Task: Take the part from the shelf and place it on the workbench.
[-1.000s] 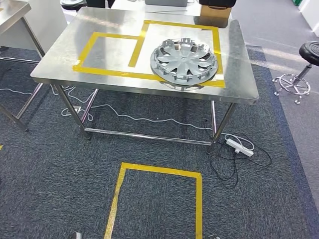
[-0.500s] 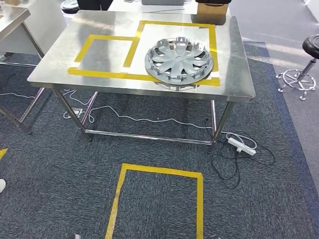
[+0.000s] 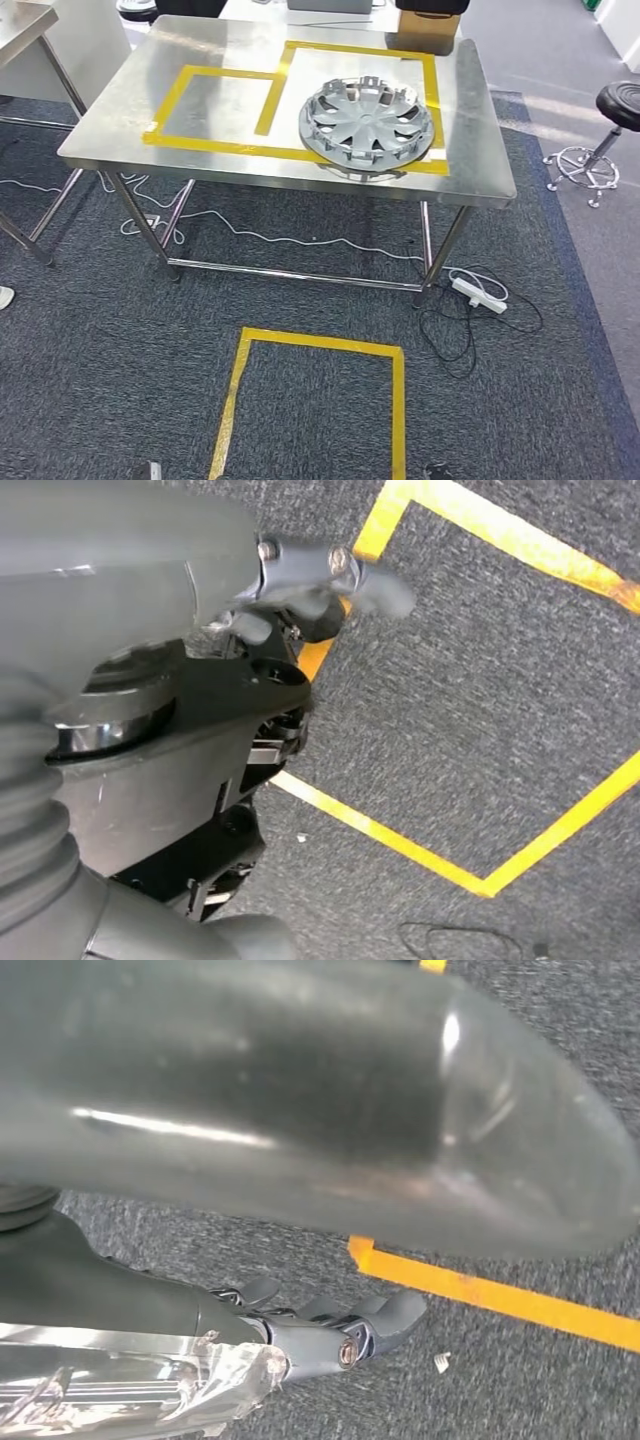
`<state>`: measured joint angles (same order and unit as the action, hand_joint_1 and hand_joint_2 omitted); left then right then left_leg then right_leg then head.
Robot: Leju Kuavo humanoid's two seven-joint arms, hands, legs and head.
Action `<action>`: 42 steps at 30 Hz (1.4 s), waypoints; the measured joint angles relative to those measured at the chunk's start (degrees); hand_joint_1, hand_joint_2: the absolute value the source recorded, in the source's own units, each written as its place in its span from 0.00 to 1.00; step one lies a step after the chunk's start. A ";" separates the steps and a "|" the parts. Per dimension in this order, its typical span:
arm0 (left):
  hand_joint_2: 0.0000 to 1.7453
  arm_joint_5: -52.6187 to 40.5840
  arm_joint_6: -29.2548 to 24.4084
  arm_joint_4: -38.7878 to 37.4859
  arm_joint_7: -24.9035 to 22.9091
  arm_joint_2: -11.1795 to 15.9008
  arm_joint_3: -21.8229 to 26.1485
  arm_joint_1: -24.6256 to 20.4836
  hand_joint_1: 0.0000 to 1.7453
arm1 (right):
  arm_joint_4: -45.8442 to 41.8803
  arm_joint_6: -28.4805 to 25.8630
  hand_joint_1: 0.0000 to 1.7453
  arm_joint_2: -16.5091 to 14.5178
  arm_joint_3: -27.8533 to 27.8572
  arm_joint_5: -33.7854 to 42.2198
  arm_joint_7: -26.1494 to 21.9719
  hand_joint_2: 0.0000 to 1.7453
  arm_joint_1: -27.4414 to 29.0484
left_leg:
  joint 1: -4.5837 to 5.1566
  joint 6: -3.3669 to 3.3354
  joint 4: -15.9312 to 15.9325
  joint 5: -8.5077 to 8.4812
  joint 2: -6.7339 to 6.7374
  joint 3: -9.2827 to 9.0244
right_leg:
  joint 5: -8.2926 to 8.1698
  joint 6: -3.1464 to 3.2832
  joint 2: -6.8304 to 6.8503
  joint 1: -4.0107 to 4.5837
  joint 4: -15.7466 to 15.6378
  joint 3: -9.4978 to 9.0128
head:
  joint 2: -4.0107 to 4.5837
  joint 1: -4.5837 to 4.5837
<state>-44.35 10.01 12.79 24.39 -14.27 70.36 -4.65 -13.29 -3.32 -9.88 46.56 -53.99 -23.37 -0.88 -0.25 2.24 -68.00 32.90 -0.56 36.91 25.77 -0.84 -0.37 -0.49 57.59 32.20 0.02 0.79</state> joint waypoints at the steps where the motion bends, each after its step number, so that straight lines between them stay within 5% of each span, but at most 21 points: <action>1: 1.00 0.00 0.00 0.00 0.00 0.00 0.00 0.00 0.00 | 0.00 0.00 0.00 0.00 0.00 0.00 0.00 0.00 0.00 | 0.00 0.00 0.00 0.00 0.00 0.00 | 0.00 0.00 0.00 0.00 0.00 0.00 | 0.00 0.00; 42: 1.00 0.00 0.00 0.00 0.00 0.00 0.00 0.00 0.00 | 0.00 0.00 0.00 0.00 0.00 0.00 0.00 0.00 0.00 | 0.00 0.00 0.00 0.00 0.00 0.00 | 0.00 0.00 0.00 0.00 0.00 0.00 | 0.00 0.00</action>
<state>-44.35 10.01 12.79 24.39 -14.27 70.36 -4.65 -13.29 -3.32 -9.88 46.56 -53.99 -23.37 -0.88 -0.25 2.24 -68.00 32.90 -0.56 36.91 25.77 -0.84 -0.37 -0.49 57.59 32.20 0.02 0.79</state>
